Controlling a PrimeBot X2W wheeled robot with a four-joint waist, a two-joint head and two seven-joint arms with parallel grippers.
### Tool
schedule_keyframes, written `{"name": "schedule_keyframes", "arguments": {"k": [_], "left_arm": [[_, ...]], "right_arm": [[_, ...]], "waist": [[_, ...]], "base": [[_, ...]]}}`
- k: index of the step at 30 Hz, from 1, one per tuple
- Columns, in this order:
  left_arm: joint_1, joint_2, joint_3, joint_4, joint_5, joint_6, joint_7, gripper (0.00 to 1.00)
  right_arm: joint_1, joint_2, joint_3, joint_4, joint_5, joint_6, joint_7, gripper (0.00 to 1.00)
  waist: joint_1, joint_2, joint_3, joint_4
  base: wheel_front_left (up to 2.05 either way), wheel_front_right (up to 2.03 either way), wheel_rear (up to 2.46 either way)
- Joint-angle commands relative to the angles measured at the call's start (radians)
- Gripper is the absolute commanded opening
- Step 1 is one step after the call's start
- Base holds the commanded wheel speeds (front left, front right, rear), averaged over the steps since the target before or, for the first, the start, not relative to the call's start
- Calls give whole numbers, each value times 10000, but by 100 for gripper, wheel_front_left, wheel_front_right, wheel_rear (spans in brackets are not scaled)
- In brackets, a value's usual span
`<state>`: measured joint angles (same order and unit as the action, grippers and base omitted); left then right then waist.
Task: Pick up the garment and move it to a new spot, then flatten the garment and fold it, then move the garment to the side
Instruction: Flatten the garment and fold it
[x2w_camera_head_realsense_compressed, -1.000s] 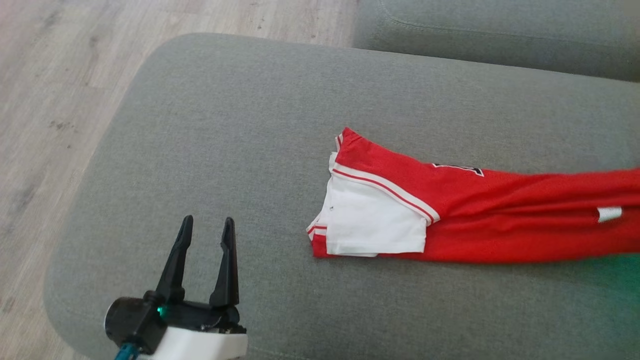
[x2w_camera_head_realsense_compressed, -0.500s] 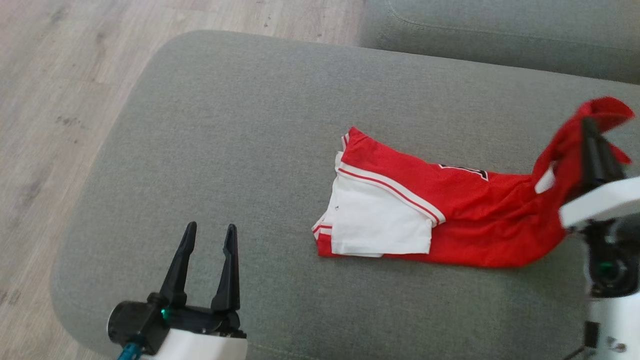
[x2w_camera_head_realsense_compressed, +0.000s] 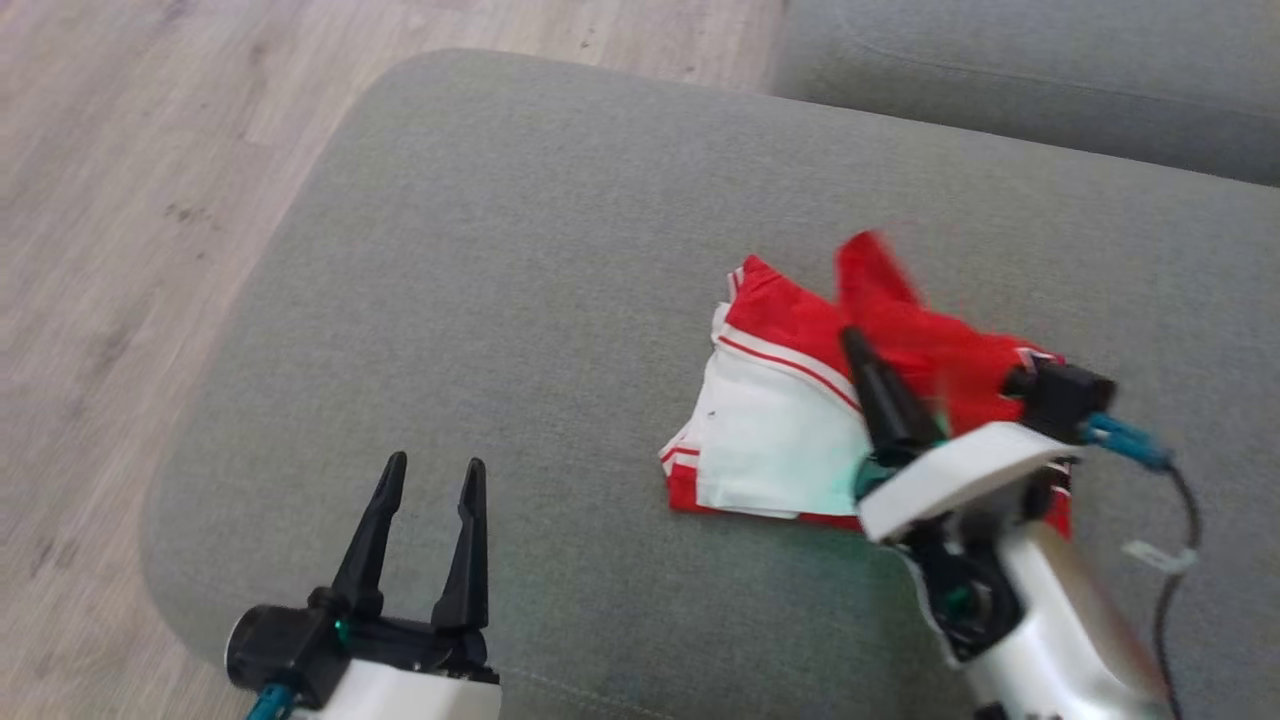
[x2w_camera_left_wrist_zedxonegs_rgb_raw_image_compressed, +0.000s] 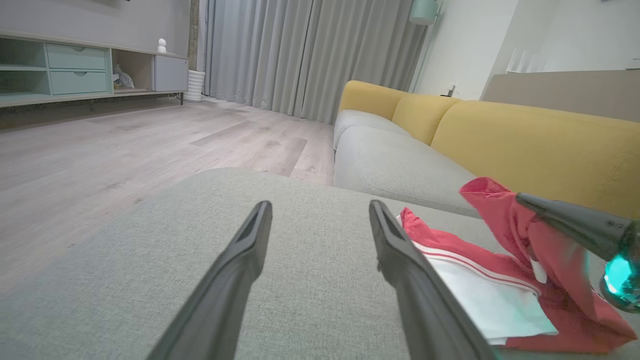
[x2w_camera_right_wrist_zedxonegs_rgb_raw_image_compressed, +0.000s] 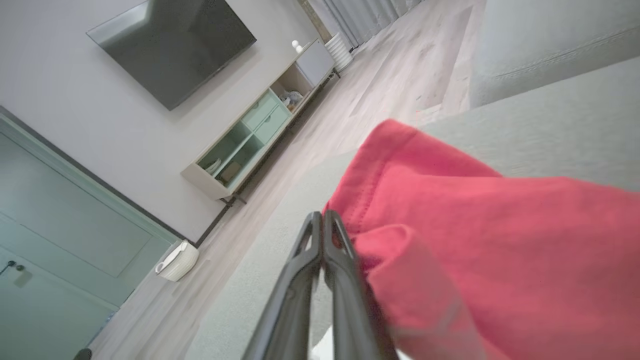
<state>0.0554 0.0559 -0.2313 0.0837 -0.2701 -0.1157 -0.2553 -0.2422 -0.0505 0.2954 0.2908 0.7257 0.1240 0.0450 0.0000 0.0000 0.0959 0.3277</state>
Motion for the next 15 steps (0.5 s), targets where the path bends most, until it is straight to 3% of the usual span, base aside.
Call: {"name": "schedule_keyframes", "arguments": {"k": [1, 11, 12, 15], "left_arm": [[-466, -55, 225, -266, 100, -42, -64, 100], [-567, -56, 97, -81, 109, -90, -65, 100], [-563, -56, 100, -75, 106, -93, -65, 100], [-524, -56, 136, -60, 89, -99, -65, 100]], "right_arm": [[-777, 1, 460, -118, 240, 67, -296, 0], [-2554, 2, 3276, 2728, 2488, 67, -2076, 0], [-2662, 2, 3503, 2937, 2734, 67, -2201, 97], [-2958, 2, 4038, 3275, 3538, 67, -2660, 100]], "waist": [[0, 0, 39, 126], [0, 0, 35, 638], [0, 0, 33, 644], [0, 0, -16, 584]], "base": [[0, 0, 0], [0, 0, 0], [0, 0, 0], [0, 0, 0]]}}
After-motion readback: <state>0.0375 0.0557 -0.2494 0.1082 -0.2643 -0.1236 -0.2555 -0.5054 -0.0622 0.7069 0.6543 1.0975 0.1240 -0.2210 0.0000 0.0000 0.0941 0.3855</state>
